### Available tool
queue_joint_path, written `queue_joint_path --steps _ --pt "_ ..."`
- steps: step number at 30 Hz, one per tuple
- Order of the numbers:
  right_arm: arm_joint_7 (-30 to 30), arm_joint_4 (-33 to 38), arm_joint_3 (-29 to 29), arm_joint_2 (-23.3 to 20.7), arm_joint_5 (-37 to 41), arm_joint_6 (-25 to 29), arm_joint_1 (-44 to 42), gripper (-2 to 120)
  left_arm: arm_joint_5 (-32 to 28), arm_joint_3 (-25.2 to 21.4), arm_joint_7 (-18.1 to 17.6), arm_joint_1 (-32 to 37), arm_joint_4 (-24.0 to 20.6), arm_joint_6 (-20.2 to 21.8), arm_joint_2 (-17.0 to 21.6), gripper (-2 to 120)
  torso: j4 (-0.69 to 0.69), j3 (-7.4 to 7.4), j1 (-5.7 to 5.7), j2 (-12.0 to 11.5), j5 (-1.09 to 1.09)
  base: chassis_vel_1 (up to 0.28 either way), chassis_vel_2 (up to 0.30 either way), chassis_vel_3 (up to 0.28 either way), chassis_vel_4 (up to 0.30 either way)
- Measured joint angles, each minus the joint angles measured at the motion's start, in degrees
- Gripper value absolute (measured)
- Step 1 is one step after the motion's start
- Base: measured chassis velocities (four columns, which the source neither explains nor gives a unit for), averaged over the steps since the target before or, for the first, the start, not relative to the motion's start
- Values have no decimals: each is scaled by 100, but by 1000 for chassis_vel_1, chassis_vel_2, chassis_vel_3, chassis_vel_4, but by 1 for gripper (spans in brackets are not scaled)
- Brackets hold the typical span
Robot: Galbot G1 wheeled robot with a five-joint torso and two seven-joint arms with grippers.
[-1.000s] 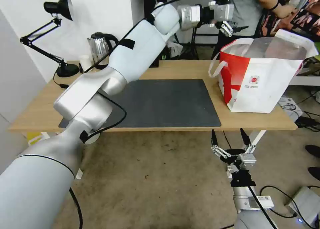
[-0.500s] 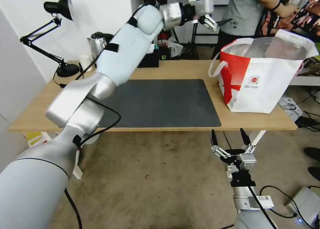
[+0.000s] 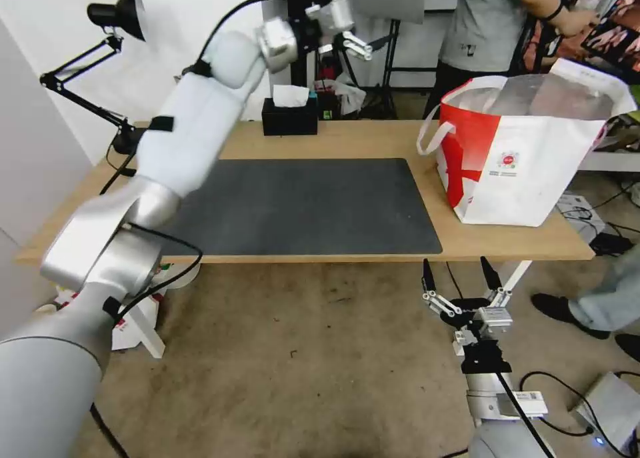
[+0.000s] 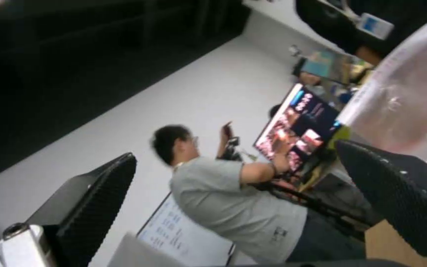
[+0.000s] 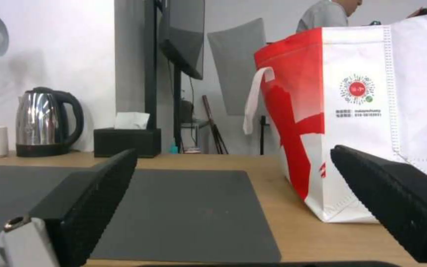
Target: Pick up the trash from the table and place it into the takeout bag.
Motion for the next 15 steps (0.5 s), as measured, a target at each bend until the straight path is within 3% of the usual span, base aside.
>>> queue_joint_path --steps 8,15 --pt "0 0 0 0 0 0 0 100 -412 -484 -436 763 -625 247 531 100 0 0 0 0 1 0 0 0 0" --pt "0 0 0 1 0 0 1 100 -490 -1244 -775 1757 -1236 359 865 100 0 0 0 0 0 0 0 0 0"
